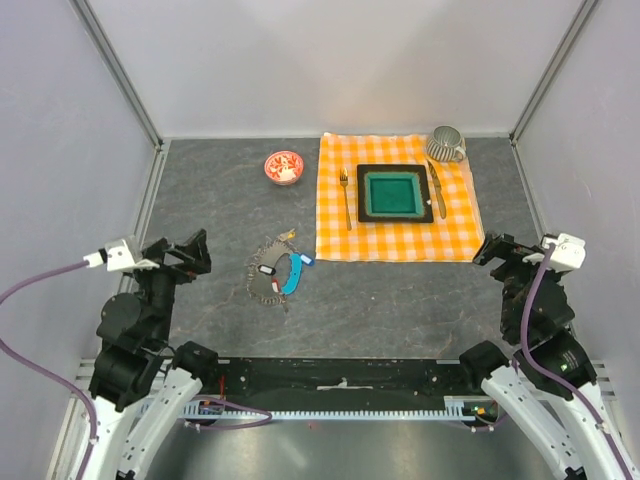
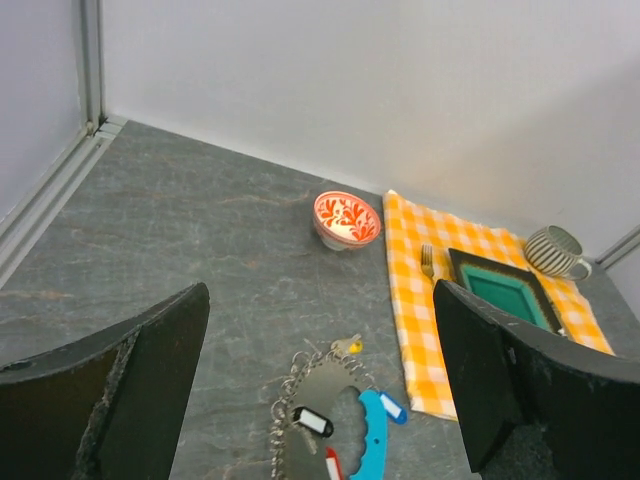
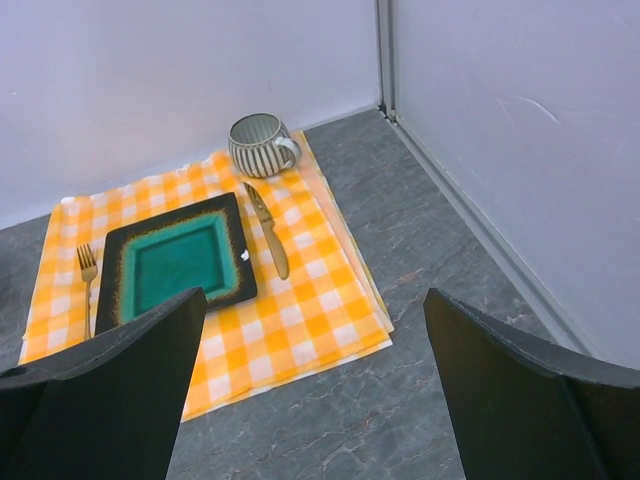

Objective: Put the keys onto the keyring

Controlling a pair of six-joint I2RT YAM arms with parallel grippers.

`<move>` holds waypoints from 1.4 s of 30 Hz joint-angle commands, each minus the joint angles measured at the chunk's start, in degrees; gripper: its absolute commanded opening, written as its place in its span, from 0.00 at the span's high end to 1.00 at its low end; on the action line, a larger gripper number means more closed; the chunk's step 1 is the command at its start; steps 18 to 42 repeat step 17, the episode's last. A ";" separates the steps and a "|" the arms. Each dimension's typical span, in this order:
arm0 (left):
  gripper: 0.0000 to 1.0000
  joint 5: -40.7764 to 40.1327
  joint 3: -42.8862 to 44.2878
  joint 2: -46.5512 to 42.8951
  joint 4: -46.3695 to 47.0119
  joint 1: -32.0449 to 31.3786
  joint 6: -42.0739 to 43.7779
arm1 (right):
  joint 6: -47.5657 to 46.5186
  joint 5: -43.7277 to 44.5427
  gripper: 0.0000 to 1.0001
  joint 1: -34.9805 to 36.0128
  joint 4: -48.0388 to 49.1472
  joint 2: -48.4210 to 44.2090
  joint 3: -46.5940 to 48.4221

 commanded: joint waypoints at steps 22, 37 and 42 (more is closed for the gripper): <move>0.01 -2.00 -9.33 -9.40 4.46 0.29 6.55 | -2.01 3.02 0.02 -0.08 3.69 -3.28 -3.46; 0.01 -2.00 -9.33 -9.40 4.46 0.29 6.55 | -2.01 3.02 0.02 -0.08 3.69 -3.28 -3.46; 0.01 -2.00 -9.33 -9.40 4.46 0.29 6.55 | -2.01 3.02 0.02 -0.08 3.69 -3.28 -3.46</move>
